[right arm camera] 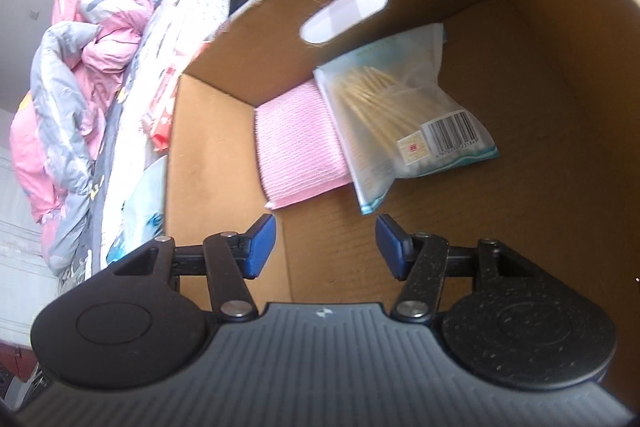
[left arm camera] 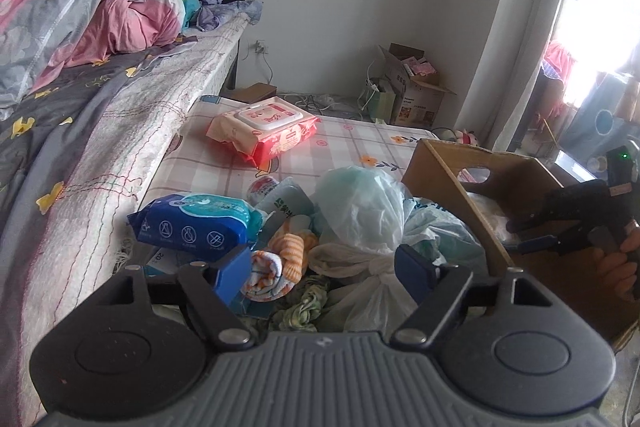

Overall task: Organize soft objects
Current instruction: 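Withdraw the right tool from the box back toward the table items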

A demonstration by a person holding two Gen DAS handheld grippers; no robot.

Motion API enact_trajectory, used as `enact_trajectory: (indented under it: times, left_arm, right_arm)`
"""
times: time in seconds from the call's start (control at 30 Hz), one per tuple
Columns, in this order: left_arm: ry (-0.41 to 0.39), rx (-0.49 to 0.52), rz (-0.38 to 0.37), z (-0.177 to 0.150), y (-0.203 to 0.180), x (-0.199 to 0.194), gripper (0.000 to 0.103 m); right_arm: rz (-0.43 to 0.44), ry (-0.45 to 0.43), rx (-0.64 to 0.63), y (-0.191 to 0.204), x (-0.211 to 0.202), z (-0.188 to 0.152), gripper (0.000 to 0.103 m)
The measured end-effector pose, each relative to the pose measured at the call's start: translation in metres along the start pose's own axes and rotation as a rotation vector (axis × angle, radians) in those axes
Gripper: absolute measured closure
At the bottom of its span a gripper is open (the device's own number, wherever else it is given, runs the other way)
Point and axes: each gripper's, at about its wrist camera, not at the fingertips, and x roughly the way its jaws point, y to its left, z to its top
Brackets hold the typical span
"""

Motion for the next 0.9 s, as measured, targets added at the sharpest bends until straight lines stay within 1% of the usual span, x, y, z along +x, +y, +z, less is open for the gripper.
enact_trajectory:
  times: [0.13, 0.2, 0.3, 0.4, 0.43, 0.6, 0.77, 0.9]
  left_arm:
    - [-0.001, -0.018, 0.024, -0.004, 0.009, -0.007, 0.022]
    - [-0.001, -0.025, 0.035, -0.006, 0.015, -0.010, 0.022]
    - [-0.002, -0.032, 0.054, -0.010, 0.022, -0.013, 0.022]
    - [0.004, -0.042, 0.066, -0.014, 0.028, -0.017, 0.022]
    - [0.007, -0.043, 0.069, -0.017, 0.030, -0.019, 0.022]
    - [0.039, -0.055, 0.082, -0.030, 0.040, -0.023, 0.022]
    - [0.054, -0.073, 0.085, -0.039, 0.047, -0.026, 0.022]
    - [0.054, -0.063, 0.092, -0.043, 0.050, -0.027, 0.022]
  right_arm:
    - [-0.020, -0.028, -0.079, 0.024, -0.023, -0.010, 0.044]
    - [-0.016, -0.043, -0.128, 0.038, -0.032, -0.014, 0.043]
    - [0.012, -0.059, -0.190, 0.063, -0.044, -0.021, 0.042]
    - [0.059, -0.065, -0.244, 0.087, -0.050, -0.028, 0.041]
    - [0.081, -0.062, -0.258, 0.088, -0.057, -0.027, 0.040]
    - [0.187, -0.020, -0.313, 0.123, -0.058, -0.044, 0.039]
    - [0.255, 0.040, -0.338, 0.156, -0.049, -0.066, 0.039]
    - [0.296, 0.081, -0.348, 0.173, -0.035, -0.080, 0.039]
